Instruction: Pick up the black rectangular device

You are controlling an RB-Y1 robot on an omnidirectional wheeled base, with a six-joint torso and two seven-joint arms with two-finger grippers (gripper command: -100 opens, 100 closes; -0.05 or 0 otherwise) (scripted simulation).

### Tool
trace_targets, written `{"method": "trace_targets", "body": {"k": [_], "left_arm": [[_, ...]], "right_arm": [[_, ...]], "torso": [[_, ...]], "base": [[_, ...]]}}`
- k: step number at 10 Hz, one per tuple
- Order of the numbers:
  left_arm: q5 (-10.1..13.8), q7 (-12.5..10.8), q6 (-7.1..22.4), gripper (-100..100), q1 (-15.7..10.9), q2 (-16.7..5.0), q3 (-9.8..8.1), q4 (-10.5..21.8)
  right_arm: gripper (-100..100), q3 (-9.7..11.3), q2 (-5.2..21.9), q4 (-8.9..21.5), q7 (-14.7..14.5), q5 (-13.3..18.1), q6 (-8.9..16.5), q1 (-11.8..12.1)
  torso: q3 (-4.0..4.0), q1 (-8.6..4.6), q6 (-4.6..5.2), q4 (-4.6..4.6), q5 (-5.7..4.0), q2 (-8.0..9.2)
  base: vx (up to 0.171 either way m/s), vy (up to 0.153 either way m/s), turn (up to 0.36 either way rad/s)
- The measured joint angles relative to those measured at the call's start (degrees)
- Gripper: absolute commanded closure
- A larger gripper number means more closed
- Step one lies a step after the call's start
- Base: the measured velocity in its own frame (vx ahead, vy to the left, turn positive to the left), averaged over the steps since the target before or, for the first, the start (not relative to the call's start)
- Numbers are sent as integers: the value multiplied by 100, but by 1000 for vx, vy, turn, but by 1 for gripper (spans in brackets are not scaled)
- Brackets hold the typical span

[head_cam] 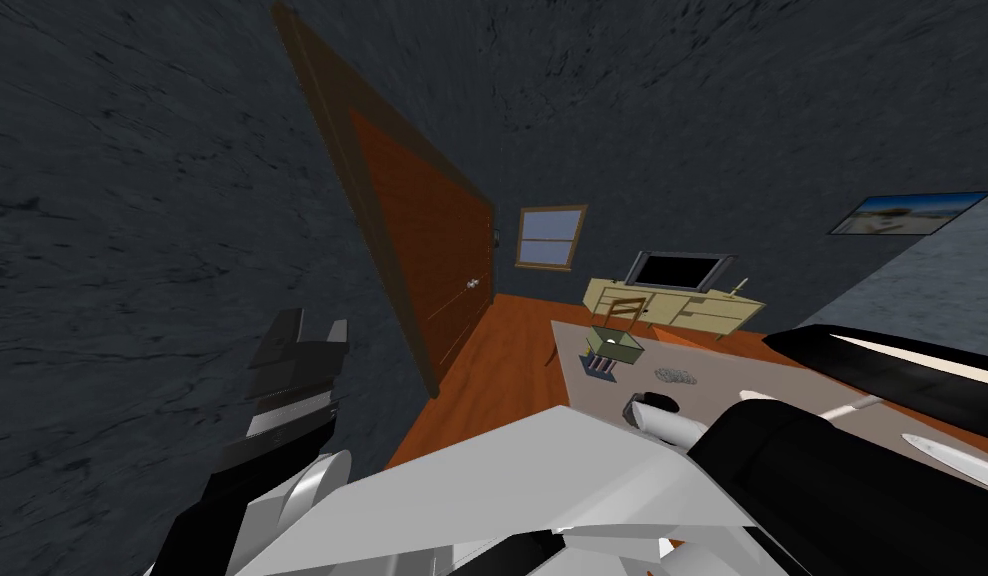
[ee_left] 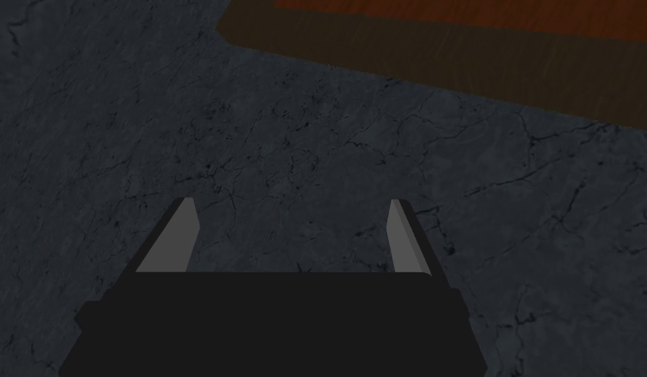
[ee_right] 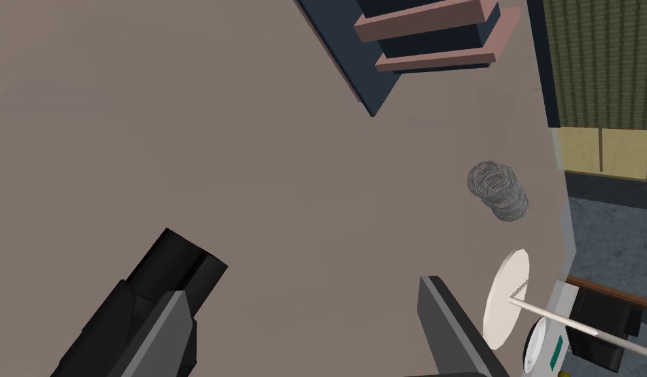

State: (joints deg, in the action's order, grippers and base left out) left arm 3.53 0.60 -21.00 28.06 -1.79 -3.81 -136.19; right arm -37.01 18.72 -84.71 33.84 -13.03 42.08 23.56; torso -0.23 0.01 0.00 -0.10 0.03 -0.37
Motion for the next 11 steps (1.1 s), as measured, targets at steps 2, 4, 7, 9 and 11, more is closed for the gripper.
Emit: {"method": "trace_targets", "body": {"k": [2,4,7,9,11], "left_arm": [[0,0,0,0,0,0,0,0],[0,0,0,0,0,0,0,0],[0,0,0,0,-1,0,0,0],[0,0,0,0,0,0,0,0],[0,0,0,0,-1,0,0,0]], "right_arm": [[-100,-153,95,262,180,-127,272,-90],[-100,-321,208,452,327,-359,519,-75],[-100,-516,378,925,545,-573,792,-215],[-100,-723,495,1252,768,-803,1102,-287],[-100,-854,581,1622,908,-983,1257,-361]], "torso": [[5,0,-1,2,0,9],[8,-4,1,3,0,15],[7,-10,0,2,-3,14],[4,-19,0,1,-4,8],[9,-20,0,3,-5,18]], "base": [[79,9,-7],[76,-7,-10],[86,-18,-11],[87,-38,-17],[69,-55,-28]]}}
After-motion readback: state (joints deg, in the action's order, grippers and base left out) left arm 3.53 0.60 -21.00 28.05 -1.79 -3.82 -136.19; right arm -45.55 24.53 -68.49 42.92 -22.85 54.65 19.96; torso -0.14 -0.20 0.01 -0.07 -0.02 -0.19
